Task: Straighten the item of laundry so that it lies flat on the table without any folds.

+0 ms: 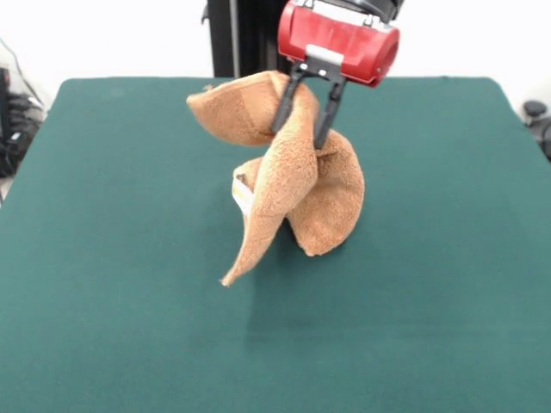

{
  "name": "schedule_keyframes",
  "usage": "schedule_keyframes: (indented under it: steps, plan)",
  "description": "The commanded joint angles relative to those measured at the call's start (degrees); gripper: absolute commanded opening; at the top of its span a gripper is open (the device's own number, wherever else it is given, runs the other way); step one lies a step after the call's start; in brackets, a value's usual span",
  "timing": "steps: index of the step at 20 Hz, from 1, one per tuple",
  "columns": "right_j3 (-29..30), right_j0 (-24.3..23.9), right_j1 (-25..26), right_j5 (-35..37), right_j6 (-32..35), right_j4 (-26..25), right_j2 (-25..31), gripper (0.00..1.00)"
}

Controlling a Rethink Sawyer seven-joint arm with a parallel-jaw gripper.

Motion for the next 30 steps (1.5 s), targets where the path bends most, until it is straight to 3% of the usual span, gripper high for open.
schedule_keyframes:
  steps: [1, 9, 17, 24, 30]
  plan:
    - [6.4, 1.1, 3.3, -0.1, 16.8, 5.1, 5.2, 1.0]
    - [6.9, 0.4, 2.9, -1.1, 15.7, 5.6, 5.9, 1.0]
    - [6.9, -1.9, 2.1, -4.8, 13.9, 1.2, 8.5, 1.0]
    - [13.7, -12.9, -6.1, -8.3, 14.3, -9.7, 18.1, 1.0]
    - [15.5, -19.9, -10.2, -4.8, 11.5, -15.6, 22.8, 1.0]
